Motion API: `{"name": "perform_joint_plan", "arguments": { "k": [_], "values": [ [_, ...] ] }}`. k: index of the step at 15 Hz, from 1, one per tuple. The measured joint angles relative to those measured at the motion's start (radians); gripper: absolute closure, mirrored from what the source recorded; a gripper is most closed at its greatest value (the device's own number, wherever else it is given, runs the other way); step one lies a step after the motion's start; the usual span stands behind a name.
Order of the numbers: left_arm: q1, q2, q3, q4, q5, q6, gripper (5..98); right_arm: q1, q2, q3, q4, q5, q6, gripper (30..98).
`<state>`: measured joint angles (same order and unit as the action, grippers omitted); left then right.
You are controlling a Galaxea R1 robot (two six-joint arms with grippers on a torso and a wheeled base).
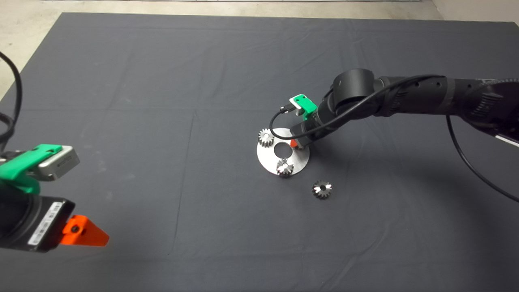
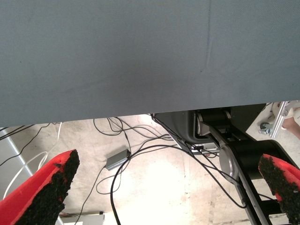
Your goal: Remove an incorrectly installed larger gear and replace it with the correct smaller gear
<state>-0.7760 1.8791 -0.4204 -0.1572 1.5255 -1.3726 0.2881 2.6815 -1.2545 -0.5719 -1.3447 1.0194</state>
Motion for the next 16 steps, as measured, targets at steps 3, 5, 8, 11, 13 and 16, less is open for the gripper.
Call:
{"name": "perform_joint_plan", "arguments": {
  "k": [3,5,8,11,13,16],
  "values": [
    [0.000,0.000,0.000,0.000,0.000,0.000,5.5,0.000,0.000,0.000,0.000,0.004,0.001,72.4],
    [0.000,0.000,0.000,0.000,0.000,0.000,5.5,0.000,0.000,0.000,0.000,0.007,0.003,75.4],
    [0.000,0.000,0.000,0.000,0.000,0.000,5.5,0.000,0.000,0.000,0.000,0.006,0.003,76.4],
    [0.000,0.000,0.000,0.000,0.000,0.000,5.5,0.000,0.001,0.000,0.000,0.006,0.003,76.9],
    [0.000,0.000,0.000,0.000,0.000,0.000,5.5,0.000,0.001,0.000,0.000,0.006,0.003,77.5],
    [0.000,0.000,0.000,0.000,0.000,0.000,5.5,0.000,0.001,0.000,0.001,0.006,0.003,78.2]
  ]
}}
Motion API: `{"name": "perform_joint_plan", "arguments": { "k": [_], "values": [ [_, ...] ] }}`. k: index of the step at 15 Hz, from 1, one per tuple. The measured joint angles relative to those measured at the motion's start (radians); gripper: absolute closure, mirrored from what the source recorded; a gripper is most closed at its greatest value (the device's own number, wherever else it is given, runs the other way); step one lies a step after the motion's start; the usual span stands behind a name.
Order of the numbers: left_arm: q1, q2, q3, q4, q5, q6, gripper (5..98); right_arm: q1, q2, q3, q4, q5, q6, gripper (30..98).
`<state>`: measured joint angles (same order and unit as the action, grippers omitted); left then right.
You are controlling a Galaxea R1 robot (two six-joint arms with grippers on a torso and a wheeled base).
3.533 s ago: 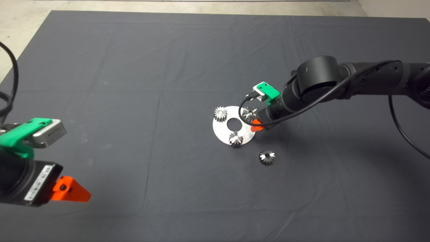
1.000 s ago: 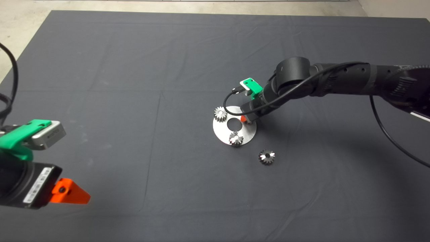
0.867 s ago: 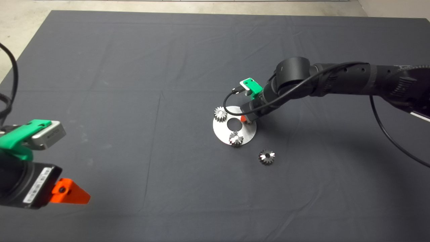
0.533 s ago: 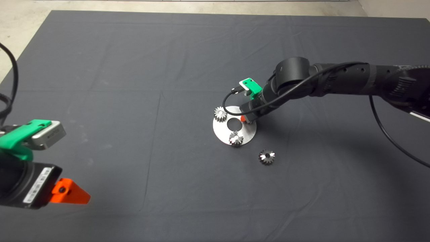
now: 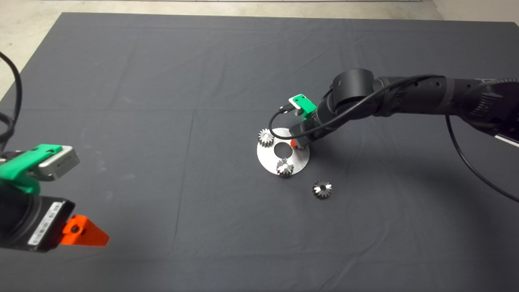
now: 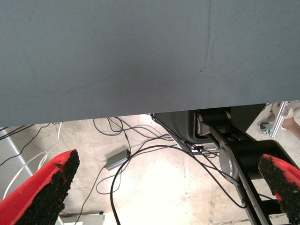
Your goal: Remove an incorrectly installed larger gear and replace it with the correct smaller gear
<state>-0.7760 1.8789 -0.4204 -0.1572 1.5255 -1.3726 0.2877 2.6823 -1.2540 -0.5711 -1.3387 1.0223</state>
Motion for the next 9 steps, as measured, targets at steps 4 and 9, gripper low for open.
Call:
{"name": "perform_joint_plan", "arguments": {
  "k": [4,9],
  "values": [
    [0.000,0.000,0.000,0.000,0.000,0.000,5.5,0.004,0.005,0.001,0.001,-0.008,0.000,78.4],
    [0.000,0.000,0.000,0.000,0.000,-0.001,5.5,0.068,0.010,0.002,0.004,-0.010,0.000,78.4]
  ]
}}
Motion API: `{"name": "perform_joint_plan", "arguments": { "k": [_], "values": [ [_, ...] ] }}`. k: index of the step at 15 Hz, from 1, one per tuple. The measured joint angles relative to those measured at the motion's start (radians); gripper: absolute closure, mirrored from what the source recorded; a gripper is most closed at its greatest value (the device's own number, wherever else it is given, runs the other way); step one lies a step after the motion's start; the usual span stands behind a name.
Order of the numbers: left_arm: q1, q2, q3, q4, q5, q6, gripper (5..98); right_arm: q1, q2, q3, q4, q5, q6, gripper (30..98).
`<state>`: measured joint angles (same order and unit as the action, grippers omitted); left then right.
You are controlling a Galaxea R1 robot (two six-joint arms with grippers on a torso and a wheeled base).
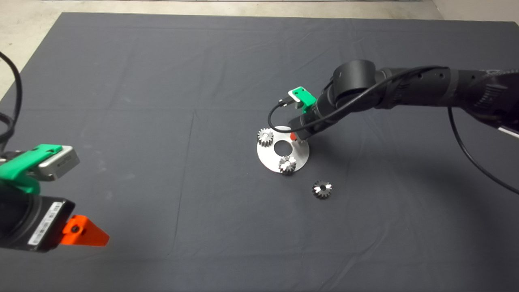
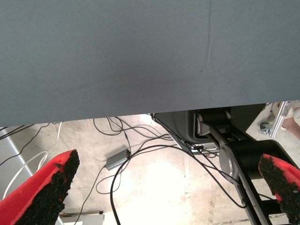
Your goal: Remove an incorrectly installed larger gear and replace it with the correct smaller gear
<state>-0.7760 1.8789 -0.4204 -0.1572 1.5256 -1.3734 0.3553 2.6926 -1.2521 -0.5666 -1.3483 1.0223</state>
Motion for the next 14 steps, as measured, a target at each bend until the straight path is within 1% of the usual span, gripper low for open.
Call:
{"name": "perform_joint_plan", "arguments": {
  "k": [4,7,9,11,13,14],
  "values": [
    [0.000,0.000,0.000,0.000,0.000,0.000,5.5,0.056,0.000,0.002,0.022,-0.002,0.000,78.5],
    [0.000,0.000,0.000,0.000,0.000,0.000,5.5,0.059,-0.023,0.022,0.036,-0.001,0.000,78.5],
    [0.000,0.000,0.000,0.000,0.000,0.000,5.5,0.058,-0.076,0.057,0.036,-0.004,0.000,78.6],
    [0.000,0.000,0.000,0.000,0.000,-0.001,5.5,0.057,-0.135,0.100,0.036,-0.013,0.000,78.5],
    [0.000,0.000,0.000,0.000,0.000,0.000,5.5,0.053,-0.197,0.144,0.036,-0.012,0.000,78.5],
    [0.000,0.000,0.000,0.000,0.000,0.000,5.5,0.041,-0.220,0.162,0.036,-0.013,0.000,78.6]
  ]
}}
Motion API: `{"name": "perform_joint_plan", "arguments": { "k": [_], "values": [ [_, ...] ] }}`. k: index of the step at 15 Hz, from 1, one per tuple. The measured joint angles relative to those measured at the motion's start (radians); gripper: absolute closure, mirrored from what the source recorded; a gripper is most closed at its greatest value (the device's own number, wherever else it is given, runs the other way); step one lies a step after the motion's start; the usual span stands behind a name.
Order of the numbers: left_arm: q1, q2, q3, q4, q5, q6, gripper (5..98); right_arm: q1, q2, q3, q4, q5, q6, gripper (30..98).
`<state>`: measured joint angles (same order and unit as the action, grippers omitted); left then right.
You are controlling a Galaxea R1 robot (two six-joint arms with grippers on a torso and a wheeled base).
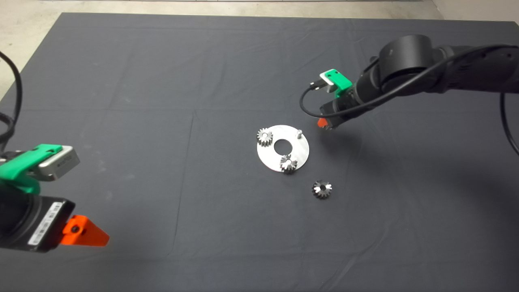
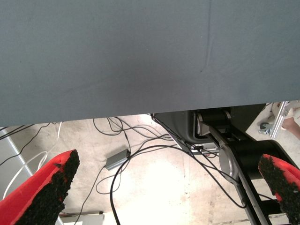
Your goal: Remove an incorrectly installed larger gear and replace it with the correct smaller gear
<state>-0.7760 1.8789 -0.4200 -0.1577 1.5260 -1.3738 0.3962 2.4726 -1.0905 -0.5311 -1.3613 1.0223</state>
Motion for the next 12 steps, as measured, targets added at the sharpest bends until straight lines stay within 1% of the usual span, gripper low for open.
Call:
{"name": "perform_joint_plan", "arguments": {
  "k": [3,5,12],
  "values": [
    [0.000,0.000,0.006,0.000,0.000,0.000,5.5,-0.081,-0.046,0.013,0.001,-0.002,0.000,78.6],
    [0.000,0.000,0.006,0.000,0.000,-0.001,5.5,-0.111,-0.069,0.033,0.001,-0.002,0.000,78.7],
    [0.000,0.000,0.008,0.000,0.000,-0.001,5.5,-0.113,-0.076,0.046,0.000,-0.001,0.000,78.1]
  ]
}}
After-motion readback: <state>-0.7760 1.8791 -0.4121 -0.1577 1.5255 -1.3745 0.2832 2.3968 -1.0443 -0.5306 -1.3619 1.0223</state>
